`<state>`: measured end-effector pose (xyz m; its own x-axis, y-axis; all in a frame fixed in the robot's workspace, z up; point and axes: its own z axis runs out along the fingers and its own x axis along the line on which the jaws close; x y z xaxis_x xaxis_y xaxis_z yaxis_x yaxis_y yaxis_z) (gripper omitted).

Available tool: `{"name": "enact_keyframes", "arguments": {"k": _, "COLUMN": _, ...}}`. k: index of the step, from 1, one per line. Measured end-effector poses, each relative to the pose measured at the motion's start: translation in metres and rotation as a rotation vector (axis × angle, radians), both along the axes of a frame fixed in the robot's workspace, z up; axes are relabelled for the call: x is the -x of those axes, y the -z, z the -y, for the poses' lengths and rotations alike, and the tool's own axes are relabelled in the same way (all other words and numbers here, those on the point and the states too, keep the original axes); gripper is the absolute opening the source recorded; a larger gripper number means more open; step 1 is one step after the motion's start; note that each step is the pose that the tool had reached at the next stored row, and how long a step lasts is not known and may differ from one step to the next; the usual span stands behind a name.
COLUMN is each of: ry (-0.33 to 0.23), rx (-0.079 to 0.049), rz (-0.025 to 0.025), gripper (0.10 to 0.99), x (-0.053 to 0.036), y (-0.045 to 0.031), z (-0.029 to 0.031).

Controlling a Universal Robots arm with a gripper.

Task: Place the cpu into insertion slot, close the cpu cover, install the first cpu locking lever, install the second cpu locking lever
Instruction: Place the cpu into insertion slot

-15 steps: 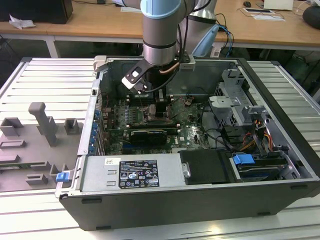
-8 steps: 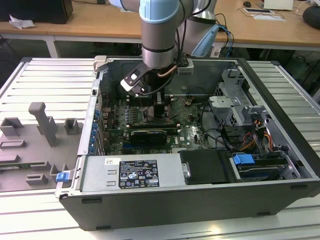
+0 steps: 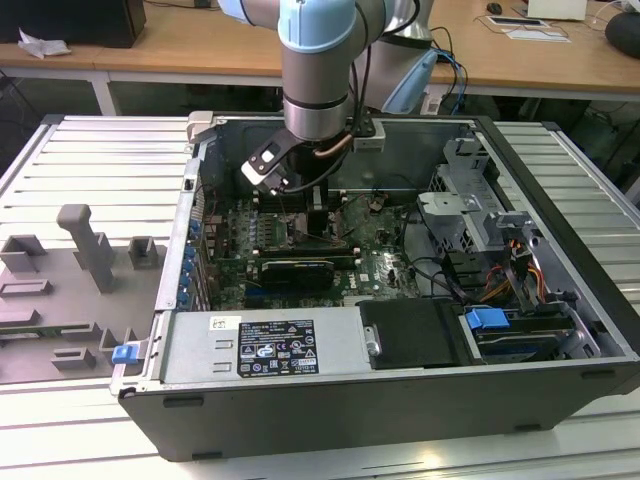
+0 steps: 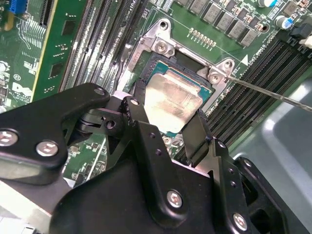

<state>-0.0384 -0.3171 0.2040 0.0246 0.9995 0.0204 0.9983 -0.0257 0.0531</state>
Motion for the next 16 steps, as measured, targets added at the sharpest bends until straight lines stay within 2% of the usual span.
{"name": "enact_keyframes", "arguments": {"k": 6, "ry": 0.000, "rx": 0.009, "rz": -0.0001, "gripper": 0.541, "x": 0.0000, "y": 0.0048, "z": 0.0000}}
{"name": "enact_keyframes", "arguments": {"k": 14, "ry": 0.000, "rx": 0.009, "rz": 0.0000, "gripper": 0.549, "x": 0.0000, "y": 0.0048, "z": 0.0000}}
{"name": "enact_keyframes", "arguments": {"k": 15, "ry": 0.000, "rx": 0.009, "rz": 0.0001, "gripper": 0.616, "x": 0.0000, "y": 0.0048, "z": 0.0000}}
{"name": "enact_keyframes", "arguments": {"k": 16, "ry": 0.000, "rx": 0.009, "rz": 0.0000, "gripper": 0.616, "x": 0.0000, "y": 0.0049, "z": 0.0000}}
